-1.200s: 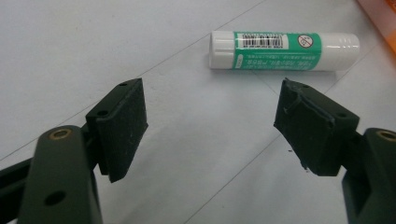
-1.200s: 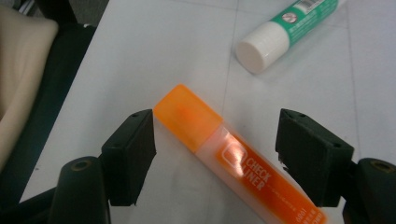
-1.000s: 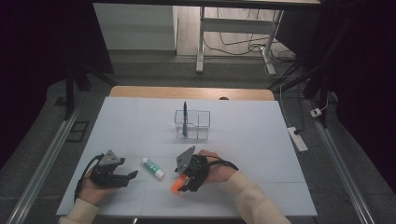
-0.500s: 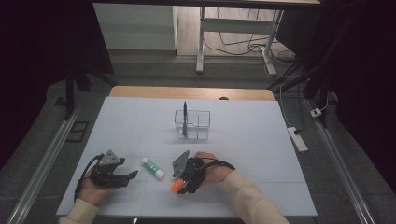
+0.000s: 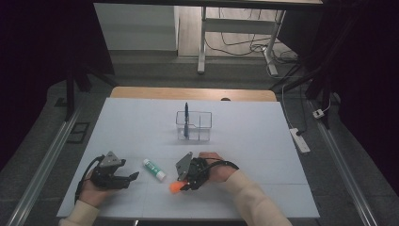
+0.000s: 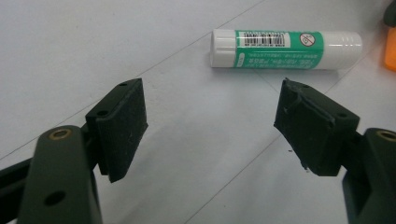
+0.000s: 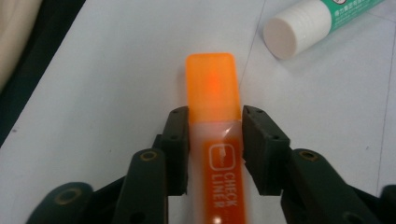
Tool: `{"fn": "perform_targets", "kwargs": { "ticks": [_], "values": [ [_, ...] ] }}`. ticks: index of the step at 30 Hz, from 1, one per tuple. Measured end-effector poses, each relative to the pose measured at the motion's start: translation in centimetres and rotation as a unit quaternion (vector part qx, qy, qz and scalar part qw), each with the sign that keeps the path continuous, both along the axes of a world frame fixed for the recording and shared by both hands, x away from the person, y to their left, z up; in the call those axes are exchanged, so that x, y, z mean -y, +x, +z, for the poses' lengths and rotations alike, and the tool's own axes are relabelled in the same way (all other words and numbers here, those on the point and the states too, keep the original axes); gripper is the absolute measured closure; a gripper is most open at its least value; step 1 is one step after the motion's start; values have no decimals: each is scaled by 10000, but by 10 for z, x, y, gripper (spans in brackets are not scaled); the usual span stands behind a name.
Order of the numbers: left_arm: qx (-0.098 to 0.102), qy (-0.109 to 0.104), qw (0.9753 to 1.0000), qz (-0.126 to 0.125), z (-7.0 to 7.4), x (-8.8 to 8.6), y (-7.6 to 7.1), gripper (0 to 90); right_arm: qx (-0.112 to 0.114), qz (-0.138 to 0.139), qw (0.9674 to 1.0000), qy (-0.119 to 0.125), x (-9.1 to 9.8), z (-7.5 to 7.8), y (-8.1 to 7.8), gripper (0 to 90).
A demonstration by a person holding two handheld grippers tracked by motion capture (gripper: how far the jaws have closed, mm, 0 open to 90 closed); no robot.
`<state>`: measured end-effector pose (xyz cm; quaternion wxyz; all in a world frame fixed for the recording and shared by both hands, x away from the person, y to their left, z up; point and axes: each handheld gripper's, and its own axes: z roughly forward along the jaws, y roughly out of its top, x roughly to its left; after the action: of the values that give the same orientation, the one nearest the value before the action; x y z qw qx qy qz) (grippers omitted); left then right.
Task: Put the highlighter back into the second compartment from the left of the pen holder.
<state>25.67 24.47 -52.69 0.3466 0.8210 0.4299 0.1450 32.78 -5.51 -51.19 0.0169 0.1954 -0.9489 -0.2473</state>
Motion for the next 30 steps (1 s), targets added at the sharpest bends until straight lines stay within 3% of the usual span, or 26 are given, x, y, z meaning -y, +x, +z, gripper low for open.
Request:
{"fn": "perform_targets", "kwargs": {
  "ticks": [6, 12, 16, 30],
  "values": [
    [-2, -2, 10000, 2, 0, 0, 0, 249, -51, 25, 10000, -4, 2, 1, 0, 638],
    [-4, -2, 10000, 14, 0, -1, 0, 249, -139, -168, 9995, 209, 6, 7, 3, 640],
    [-5, -2, 10000, 11, 0, 0, 0, 249, -216, -364, 9981, 456, 12, 10, 6, 640],
    [2, -14, 10000, 17, 1, -1, 0, 249, -353, -839, 9924, 832, 22, 21, 10, 641]
  ]
}}
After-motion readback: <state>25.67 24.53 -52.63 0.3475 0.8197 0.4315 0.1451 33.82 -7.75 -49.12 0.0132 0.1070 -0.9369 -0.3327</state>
